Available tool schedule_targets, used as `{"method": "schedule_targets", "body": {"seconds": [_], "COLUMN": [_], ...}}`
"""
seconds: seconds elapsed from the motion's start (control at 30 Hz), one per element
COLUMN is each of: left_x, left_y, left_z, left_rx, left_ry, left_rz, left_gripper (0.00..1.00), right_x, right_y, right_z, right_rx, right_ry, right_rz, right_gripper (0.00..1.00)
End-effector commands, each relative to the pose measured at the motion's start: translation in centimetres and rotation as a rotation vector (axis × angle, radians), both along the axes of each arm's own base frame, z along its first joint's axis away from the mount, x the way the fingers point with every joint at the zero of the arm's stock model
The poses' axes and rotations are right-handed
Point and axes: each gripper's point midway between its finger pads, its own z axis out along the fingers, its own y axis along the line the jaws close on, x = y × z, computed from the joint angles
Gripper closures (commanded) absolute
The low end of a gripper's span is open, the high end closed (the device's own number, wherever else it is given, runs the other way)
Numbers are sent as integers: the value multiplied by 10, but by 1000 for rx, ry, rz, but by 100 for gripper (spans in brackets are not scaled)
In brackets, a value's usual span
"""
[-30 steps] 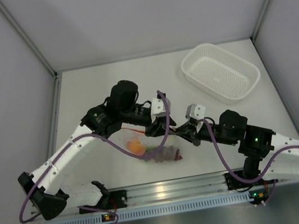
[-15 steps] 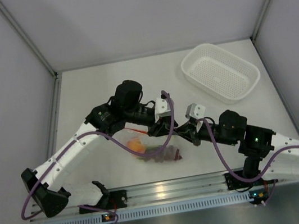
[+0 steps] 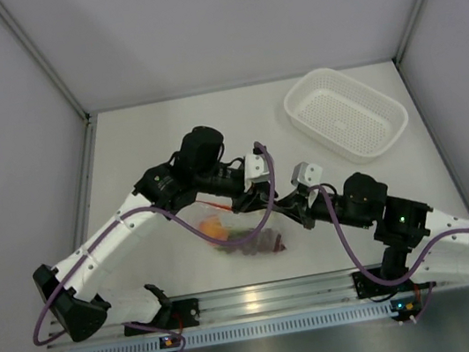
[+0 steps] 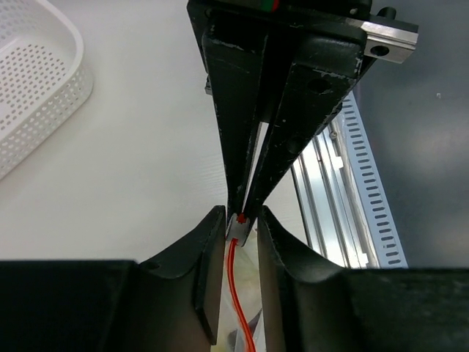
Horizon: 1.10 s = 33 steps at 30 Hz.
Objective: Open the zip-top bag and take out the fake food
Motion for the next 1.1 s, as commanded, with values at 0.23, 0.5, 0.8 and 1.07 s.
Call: {"method": "schedule_targets", "body": {"seconds": [0.23, 0.5, 0.8, 1.07], "left_x": [5, 9, 10, 13], "left_y": [-1, -3, -1, 8], "left_z": [5, 5, 8, 13], "left_rx": [-29, -27, -32, -21], "left_ry": [-55, -60, -80, -98], "left_rz": [15, 18, 27, 42], "left_gripper": [74, 67, 100, 100], "right_x": [2, 1, 6, 3], "right_y": [-1, -4, -14, -41], "right_z": [47, 50, 55, 74], "right_rx": [145, 157, 191, 289], "right_ry": [-46, -46, -29, -42], "right_rz": [-24, -32, -88, -150], "right_gripper": [100, 100, 100, 100]}}
